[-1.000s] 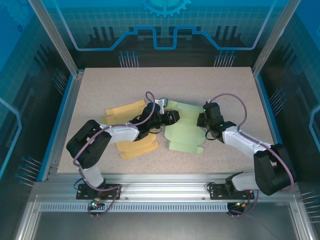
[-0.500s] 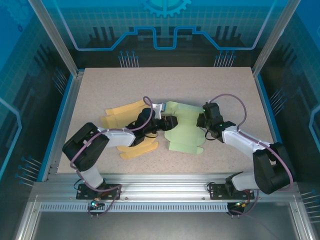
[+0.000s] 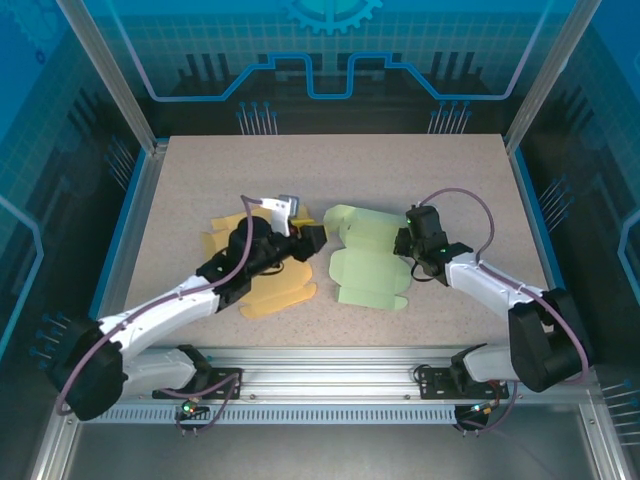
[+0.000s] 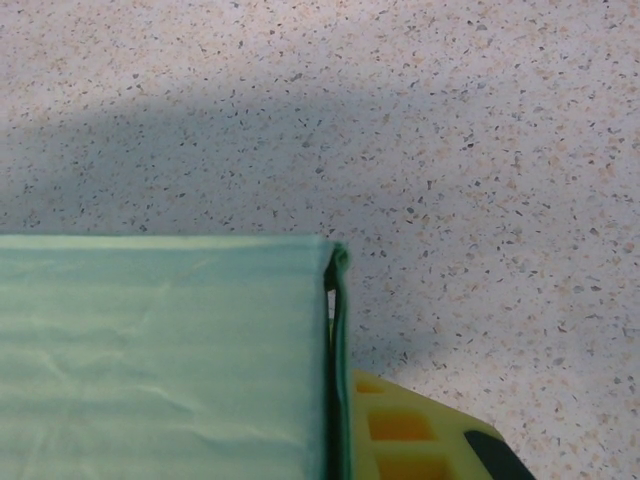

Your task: Fold the paper box

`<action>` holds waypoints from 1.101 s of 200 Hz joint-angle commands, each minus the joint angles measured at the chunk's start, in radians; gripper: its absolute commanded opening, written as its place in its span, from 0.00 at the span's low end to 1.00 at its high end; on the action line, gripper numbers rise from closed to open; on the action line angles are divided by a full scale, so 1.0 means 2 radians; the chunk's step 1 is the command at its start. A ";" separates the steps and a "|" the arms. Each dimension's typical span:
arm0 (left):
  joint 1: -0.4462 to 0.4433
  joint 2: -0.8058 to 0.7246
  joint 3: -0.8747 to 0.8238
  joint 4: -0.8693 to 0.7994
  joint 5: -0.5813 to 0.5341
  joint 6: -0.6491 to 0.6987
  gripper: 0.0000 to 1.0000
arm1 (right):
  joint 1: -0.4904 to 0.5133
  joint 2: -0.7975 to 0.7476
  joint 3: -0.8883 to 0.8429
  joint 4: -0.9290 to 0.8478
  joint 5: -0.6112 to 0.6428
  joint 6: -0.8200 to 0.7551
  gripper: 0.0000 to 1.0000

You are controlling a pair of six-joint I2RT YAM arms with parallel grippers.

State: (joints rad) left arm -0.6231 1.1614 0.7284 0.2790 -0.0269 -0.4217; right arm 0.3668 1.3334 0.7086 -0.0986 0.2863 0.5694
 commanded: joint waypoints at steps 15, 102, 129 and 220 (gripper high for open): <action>0.073 0.030 0.043 -0.068 -0.065 0.043 0.49 | 0.009 -0.019 0.014 -0.008 -0.022 0.001 0.00; 0.090 0.230 0.114 0.022 0.014 0.105 0.44 | 0.015 -0.004 0.017 -0.006 -0.028 0.006 0.00; 0.079 0.245 0.107 0.043 0.034 0.115 0.44 | 0.015 0.016 0.029 -0.011 -0.024 0.011 0.00; 0.039 0.277 0.083 0.085 0.061 0.149 0.43 | 0.015 0.097 0.071 -0.004 -0.013 0.006 0.00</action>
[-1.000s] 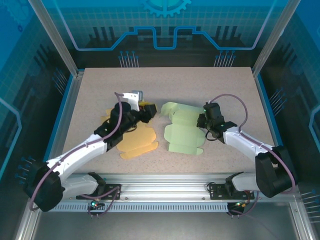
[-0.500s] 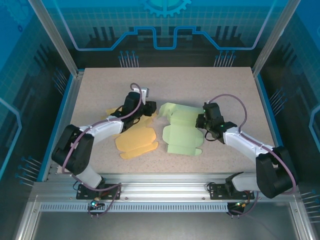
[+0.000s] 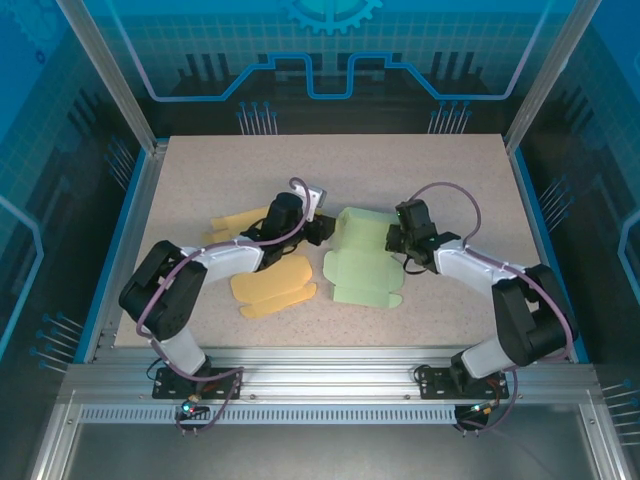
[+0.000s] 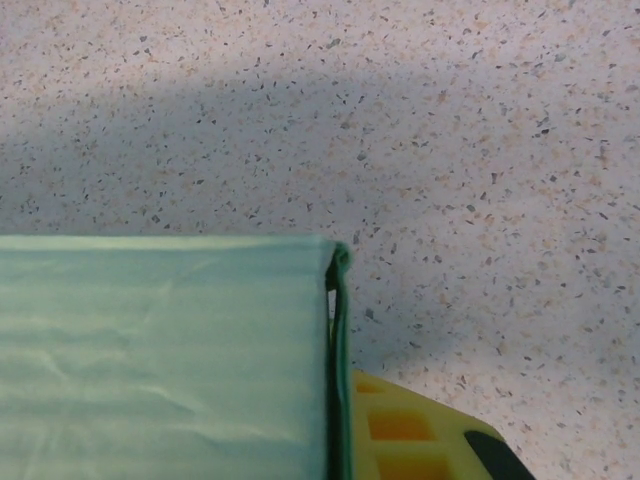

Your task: Fold the paper box

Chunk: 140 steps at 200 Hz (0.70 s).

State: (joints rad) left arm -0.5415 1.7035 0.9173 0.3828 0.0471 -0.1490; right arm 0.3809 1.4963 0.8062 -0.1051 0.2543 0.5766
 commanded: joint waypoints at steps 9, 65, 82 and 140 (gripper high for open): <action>-0.002 0.008 -0.015 0.038 0.033 0.015 0.43 | 0.008 0.020 0.025 0.001 -0.001 0.002 0.00; -0.010 0.004 -0.036 0.037 0.042 0.051 0.43 | 0.008 0.038 0.030 -0.003 -0.001 0.001 0.00; -0.011 0.008 -0.034 0.029 0.049 0.060 0.43 | 0.008 0.040 0.030 -0.004 -0.002 0.001 0.00; -0.014 0.038 -0.006 0.020 0.070 0.074 0.44 | 0.009 0.042 0.030 0.002 -0.012 -0.006 0.00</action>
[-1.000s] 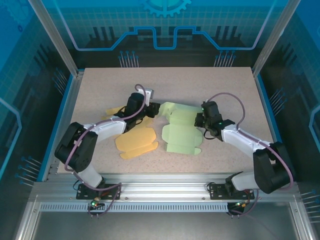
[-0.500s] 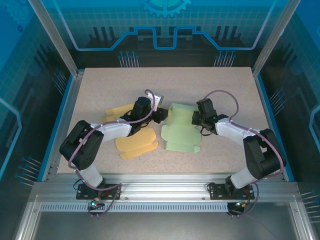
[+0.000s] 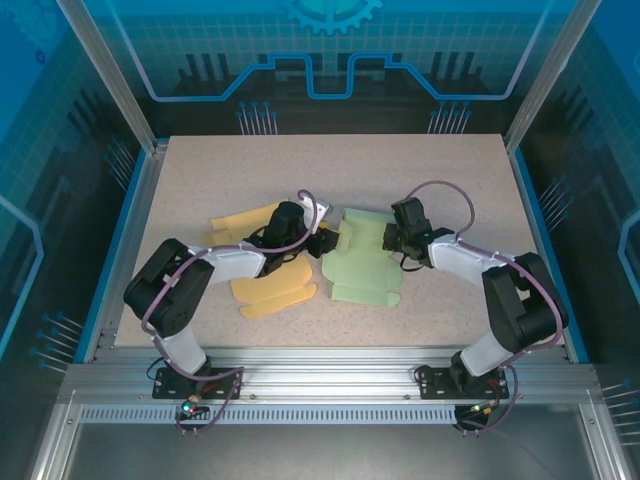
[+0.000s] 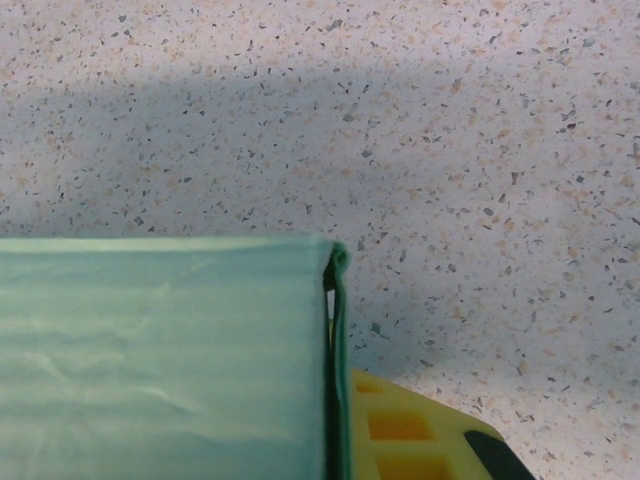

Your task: Fold the paper box

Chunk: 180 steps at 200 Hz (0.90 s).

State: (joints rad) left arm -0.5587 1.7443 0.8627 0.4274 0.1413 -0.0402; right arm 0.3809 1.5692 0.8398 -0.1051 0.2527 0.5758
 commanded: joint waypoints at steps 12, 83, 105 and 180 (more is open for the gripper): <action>-0.007 0.022 0.029 -0.003 0.024 0.022 0.45 | 0.010 0.006 0.013 0.002 -0.013 -0.006 0.00; -0.013 0.044 0.058 -0.010 0.016 0.030 0.46 | 0.020 0.010 0.017 0.005 -0.016 -0.018 0.00; -0.013 0.050 0.065 -0.013 -0.003 0.032 0.45 | 0.024 0.011 0.017 0.006 -0.016 -0.019 0.00; -0.027 0.063 0.072 -0.005 -0.150 0.032 0.15 | 0.045 -0.001 0.017 -0.008 -0.011 -0.001 0.00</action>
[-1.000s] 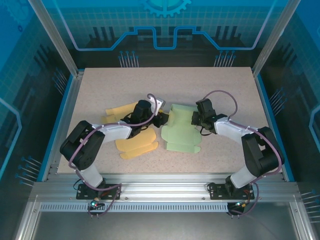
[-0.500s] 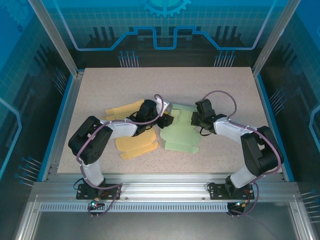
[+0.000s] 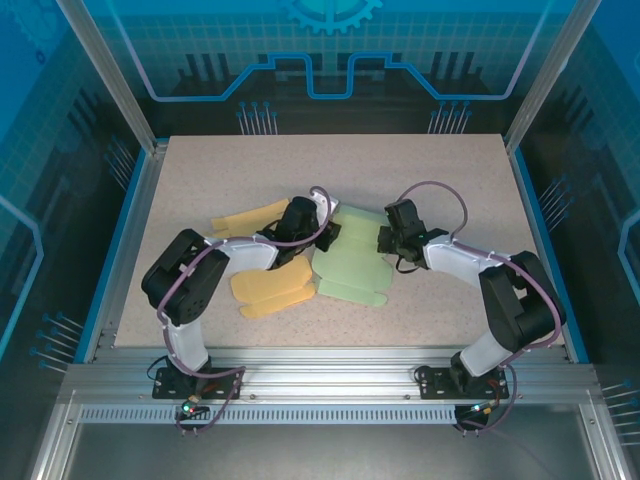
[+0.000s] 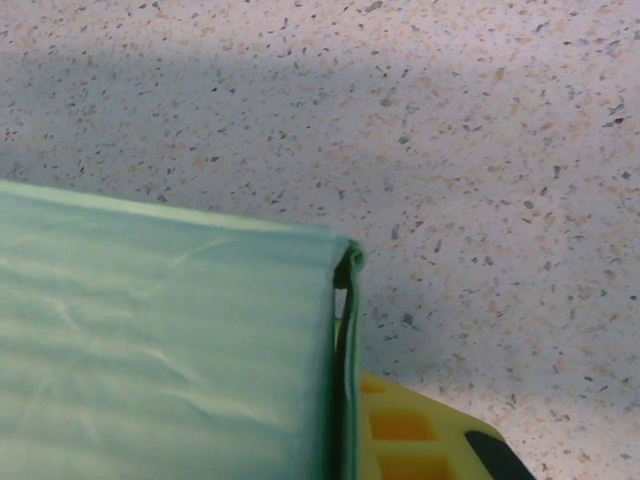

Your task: Fold the paper box

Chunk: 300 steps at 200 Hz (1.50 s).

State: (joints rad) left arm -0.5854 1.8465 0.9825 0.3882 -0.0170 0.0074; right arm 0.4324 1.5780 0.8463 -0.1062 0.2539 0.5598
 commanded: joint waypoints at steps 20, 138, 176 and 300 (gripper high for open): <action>-0.028 0.019 0.020 0.014 -0.137 0.014 0.11 | 0.031 -0.007 0.032 -0.018 -0.002 0.024 0.00; -0.067 0.070 0.114 -0.129 -0.408 -0.135 0.10 | 0.070 0.032 0.079 -0.050 -0.008 0.095 0.00; -0.066 0.081 0.130 -0.158 -0.421 -0.167 0.13 | 0.080 0.047 0.090 -0.046 -0.010 0.098 0.00; -0.069 -0.081 0.039 -0.171 -0.248 -0.206 0.67 | 0.079 0.063 0.121 -0.098 0.020 0.096 0.00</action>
State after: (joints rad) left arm -0.7185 1.7885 1.0954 0.0563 -0.6418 -0.3481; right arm 0.5732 1.6958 1.0565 -0.2562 0.2947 0.7521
